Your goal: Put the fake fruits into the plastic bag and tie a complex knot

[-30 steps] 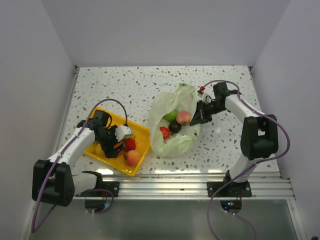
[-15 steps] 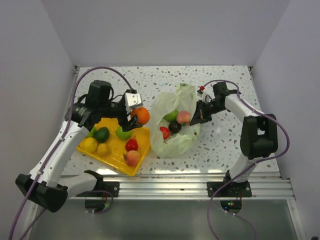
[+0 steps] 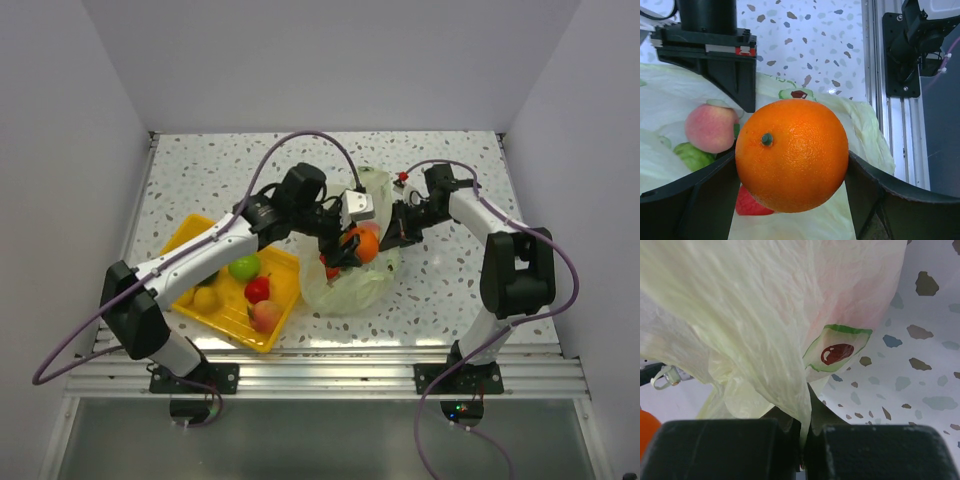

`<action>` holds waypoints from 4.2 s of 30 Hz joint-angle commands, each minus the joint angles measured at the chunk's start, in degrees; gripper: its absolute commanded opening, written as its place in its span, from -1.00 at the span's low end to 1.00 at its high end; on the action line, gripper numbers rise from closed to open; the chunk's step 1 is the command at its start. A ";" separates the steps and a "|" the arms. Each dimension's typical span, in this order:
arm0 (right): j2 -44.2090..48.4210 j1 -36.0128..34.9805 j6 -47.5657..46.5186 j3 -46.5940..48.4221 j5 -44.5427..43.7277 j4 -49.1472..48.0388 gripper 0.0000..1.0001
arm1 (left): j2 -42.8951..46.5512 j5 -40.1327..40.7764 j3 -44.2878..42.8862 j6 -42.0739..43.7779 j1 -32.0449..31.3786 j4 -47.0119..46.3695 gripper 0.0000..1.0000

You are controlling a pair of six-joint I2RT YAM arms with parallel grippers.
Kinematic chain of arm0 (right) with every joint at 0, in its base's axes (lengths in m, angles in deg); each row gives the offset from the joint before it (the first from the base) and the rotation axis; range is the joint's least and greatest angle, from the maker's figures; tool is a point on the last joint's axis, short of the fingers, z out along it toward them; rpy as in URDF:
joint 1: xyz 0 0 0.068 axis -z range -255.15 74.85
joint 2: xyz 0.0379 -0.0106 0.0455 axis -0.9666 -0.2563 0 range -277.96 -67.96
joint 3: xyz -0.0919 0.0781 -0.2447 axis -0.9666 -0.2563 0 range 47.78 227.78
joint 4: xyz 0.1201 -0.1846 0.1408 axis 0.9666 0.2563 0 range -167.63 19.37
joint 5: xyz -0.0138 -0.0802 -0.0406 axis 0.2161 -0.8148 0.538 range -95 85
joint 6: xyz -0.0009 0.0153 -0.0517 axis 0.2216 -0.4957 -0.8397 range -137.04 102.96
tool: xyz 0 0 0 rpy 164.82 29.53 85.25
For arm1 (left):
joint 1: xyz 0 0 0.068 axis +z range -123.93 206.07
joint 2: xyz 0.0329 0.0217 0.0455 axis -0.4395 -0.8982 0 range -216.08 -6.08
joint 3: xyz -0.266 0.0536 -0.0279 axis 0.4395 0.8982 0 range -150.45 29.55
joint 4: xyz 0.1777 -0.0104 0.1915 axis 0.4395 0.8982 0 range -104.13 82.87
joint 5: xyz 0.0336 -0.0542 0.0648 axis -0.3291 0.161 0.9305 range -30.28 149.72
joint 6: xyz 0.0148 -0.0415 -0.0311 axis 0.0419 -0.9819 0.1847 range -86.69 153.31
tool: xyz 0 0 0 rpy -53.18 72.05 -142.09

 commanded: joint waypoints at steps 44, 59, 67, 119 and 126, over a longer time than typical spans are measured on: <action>1.48 -0.16 -2.07 2.12 1.35 2.37 -1.00 | 26.08 28.95 31.66 18.97 50.47 29.15 0.65; 0.95 -0.16 -2.25 2.91 0.92 2.98 -1.00 | 18.16 22.53 39.40 22.84 50.21 23.17 0.58; 0.69 -0.16 -2.25 2.56 0.65 2.72 -1.00 | 21.76 22.62 37.12 24.95 50.03 25.18 0.59; 1.04 -1.83 -3.21 3.71 0.83 3.77 -1.00 | -6.96 12.40 -2.78 -6.51 1.17 2.41 0.48; 0.87 -1.92 -3.30 3.35 0.56 3.60 -1.00 | -0.75 9.27 -2.44 -2.65 1.78 3.39 1.00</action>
